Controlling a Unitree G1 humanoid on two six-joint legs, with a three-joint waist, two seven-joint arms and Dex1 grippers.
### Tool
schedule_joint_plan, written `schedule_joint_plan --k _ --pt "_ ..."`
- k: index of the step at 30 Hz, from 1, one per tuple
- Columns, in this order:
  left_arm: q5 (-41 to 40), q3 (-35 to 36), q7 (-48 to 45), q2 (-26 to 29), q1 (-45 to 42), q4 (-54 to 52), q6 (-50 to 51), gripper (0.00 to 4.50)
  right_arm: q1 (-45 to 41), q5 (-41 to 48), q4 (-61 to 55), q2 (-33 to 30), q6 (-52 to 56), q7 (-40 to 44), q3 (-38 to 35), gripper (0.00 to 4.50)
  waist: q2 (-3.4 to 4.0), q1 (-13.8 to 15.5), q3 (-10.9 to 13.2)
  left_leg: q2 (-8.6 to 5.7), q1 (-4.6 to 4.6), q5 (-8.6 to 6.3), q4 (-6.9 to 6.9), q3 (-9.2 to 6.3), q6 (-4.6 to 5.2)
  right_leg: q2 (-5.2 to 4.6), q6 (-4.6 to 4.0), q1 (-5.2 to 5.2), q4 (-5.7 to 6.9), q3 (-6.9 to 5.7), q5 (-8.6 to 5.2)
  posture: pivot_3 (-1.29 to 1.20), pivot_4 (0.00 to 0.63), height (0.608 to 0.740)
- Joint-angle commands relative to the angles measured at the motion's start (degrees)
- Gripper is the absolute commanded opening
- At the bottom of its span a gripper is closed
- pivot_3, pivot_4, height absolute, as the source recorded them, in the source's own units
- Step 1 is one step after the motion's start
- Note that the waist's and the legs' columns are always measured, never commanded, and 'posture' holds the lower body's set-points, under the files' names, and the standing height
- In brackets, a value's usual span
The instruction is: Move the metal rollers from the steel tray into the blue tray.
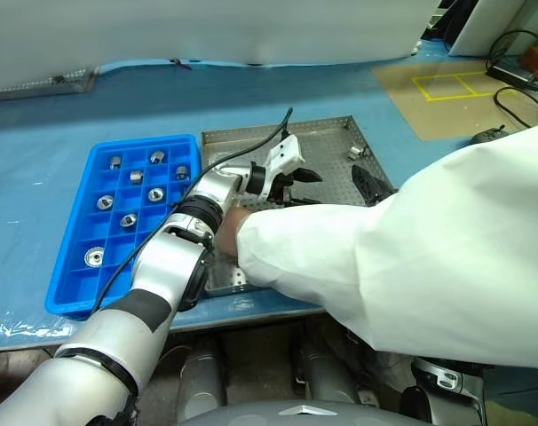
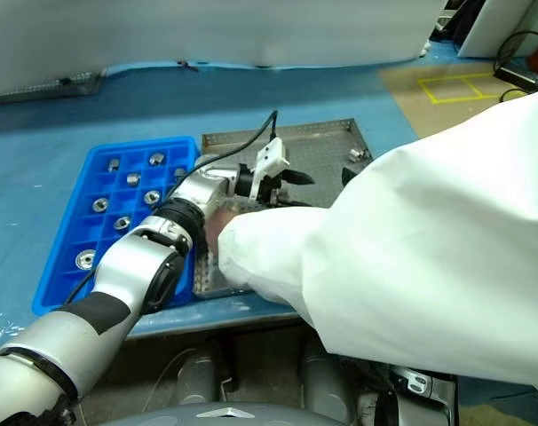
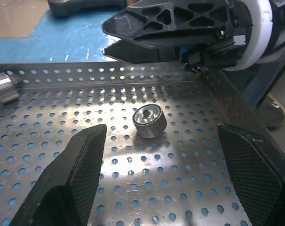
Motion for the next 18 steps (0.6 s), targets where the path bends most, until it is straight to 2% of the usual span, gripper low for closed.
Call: schedule_joint_plan --k 1,5,14,18 --pt "-0.7 1.6 3.7 0.8 -2.3 -0.2 -0.6 3.99 -0.4 1.3 -2.4 -0.4 -0.6 0.1 -0.2 3.53 0.0 0.0 0.0 0.0 -0.01 0.0 0.0 0.0 0.0 0.0 0.0 0.0 -0.01 0.0 0.0 -0.49 0.15 0.74" --pt "-1.6 2.8 3.9 2.9 -2.3 -0.5 1.0 3.99 -0.5 1.0 -2.1 -0.3 -0.7 0.3 0.2 3.53 0.0 0.0 0.0 0.0 -0.01 -0.01 0.0 -0.01 0.01 0.01 0.0 0.0 -0.02 0.0 0.0 -0.47 0.15 0.74" --pt "-1.0 3.5 -0.1 16.1 -1.4 -1.8 4.2 3.99 -2.5 0.5 1.4 -0.3 -0.6 1.9 1.3 3.53 0.0 0.1 0.0 0.01 -0.01 0.0 -0.06 -0.04 -0.01 0.02 0.0 -0.05 -0.02 0.0 0.0 -0.39 0.15 0.74" --pt "-0.5 2.4 -2.5 19.5 0.1 -3.0 5.3 3.99 -4.2 -0.1 3.8 -0.4 -0.7 3.2 2.2 3.53 0.0 0.5 0.0 0.02 -0.02 -0.01 -0.09 -0.06 -0.01 0.01 -0.01 -0.05 -0.03 0.0 -0.01 -0.37 0.15 0.74"
